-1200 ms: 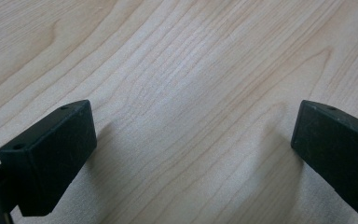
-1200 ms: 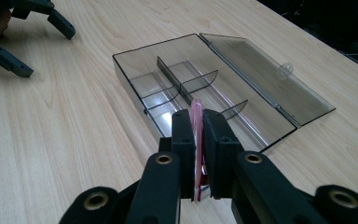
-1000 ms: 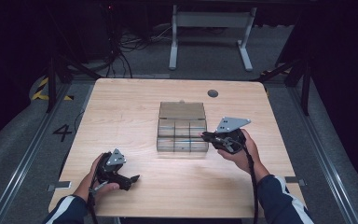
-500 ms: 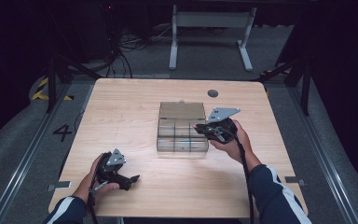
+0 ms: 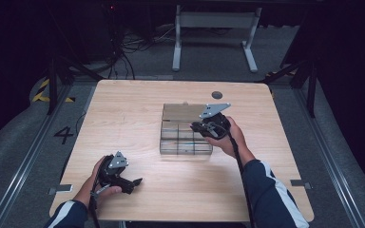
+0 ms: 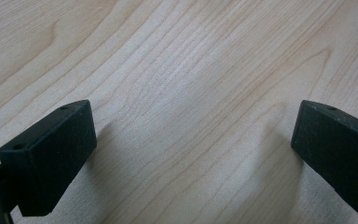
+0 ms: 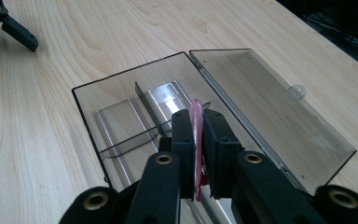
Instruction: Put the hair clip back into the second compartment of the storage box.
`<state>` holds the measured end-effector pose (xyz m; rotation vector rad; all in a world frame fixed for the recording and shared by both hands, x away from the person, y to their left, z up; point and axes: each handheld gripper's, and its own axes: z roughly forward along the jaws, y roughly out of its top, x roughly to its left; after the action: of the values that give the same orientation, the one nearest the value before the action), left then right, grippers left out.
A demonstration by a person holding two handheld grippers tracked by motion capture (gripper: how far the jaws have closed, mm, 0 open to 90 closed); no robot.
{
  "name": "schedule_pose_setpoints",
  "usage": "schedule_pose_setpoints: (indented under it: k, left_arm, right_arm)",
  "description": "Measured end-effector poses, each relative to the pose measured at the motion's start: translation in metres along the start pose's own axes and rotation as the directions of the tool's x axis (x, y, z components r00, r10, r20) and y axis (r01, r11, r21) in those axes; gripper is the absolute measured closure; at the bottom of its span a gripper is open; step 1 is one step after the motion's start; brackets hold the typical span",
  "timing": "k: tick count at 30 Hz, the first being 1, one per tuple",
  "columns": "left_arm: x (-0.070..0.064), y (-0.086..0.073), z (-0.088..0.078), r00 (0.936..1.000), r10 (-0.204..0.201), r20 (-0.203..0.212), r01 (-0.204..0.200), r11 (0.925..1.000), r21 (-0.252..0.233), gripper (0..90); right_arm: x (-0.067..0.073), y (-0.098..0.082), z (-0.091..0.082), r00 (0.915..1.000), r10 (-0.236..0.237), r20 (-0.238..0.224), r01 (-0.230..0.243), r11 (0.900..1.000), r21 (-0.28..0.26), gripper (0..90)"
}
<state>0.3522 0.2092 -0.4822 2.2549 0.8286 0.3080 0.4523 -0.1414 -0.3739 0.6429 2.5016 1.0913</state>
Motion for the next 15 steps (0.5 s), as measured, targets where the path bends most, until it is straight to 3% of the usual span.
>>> schedule_pose_setpoints:
  k: [15]
  left_arm:
    - [-0.002,-0.001,-0.001,0.9997,-0.018,-0.016,0.018,0.9998,0.003,0.6]
  right_arm:
    - [-0.008,0.005,0.028,0.9998,0.005,-0.019,-0.004,0.998,0.056,84.5]
